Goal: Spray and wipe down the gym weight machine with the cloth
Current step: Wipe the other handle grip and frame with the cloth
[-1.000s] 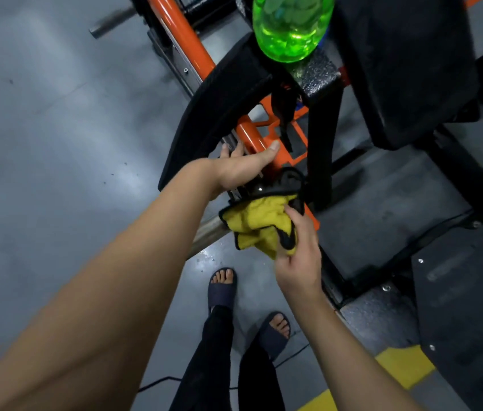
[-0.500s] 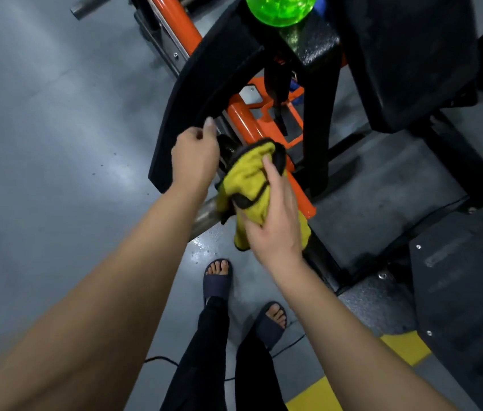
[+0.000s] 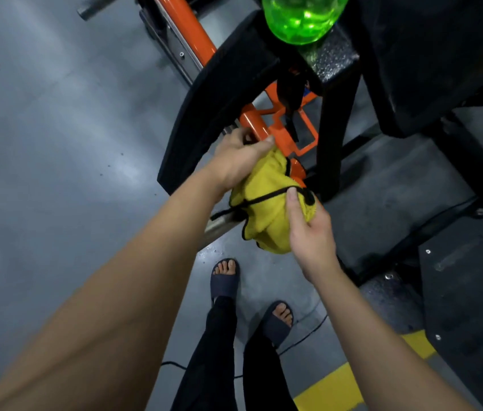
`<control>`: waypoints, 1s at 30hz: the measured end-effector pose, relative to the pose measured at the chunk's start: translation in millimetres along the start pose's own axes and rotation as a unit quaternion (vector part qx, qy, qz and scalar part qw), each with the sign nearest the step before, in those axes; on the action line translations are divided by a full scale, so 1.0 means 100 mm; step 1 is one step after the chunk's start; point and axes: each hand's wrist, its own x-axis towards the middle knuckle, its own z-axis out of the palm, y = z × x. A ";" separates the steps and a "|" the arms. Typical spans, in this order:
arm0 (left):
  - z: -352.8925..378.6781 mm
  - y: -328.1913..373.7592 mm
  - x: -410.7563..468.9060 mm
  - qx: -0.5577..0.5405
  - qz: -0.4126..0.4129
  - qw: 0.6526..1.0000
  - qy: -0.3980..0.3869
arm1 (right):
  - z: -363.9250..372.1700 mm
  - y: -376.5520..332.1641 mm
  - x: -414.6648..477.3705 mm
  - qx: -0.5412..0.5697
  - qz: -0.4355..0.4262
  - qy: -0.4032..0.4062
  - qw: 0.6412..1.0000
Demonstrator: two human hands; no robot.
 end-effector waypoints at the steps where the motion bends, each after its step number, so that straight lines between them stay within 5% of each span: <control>1: 0.01 -0.02 0.01 -0.008 0.002 1.000 -0.003 | 0.02 -0.06 0.07 -0.017 -0.023 0.007 1.000; 8: -0.11 -0.31 -0.07 -0.119 0.003 0.989 0.092 | 0.44 -0.63 0.73 -0.188 -0.088 -0.083 0.975; 12: 0.07 -0.65 -0.35 -0.142 0.062 0.979 0.132 | 0.37 -0.59 0.56 -0.206 -0.056 -0.028 0.976; 16: 0.17 -0.81 -0.48 -0.164 0.067 0.981 0.084 | 0.17 -0.36 0.16 -0.212 -0.005 0.055 0.976; 21: -0.09 -0.97 -0.64 -0.091 0.103 0.991 0.013 | -0.12 -0.19 -0.07 -0.300 -0.029 0.091 0.949; 26: -0.59 -1.41 -0.76 0.149 0.028 0.969 0.196 | -0.24 -0.46 -0.47 -0.204 -0.084 0.146 0.964; 30: -0.71 -1.71 -0.78 0.219 -0.112 0.952 0.184 | 0.02 -0.66 -0.81 -0.133 -0.213 0.082 0.965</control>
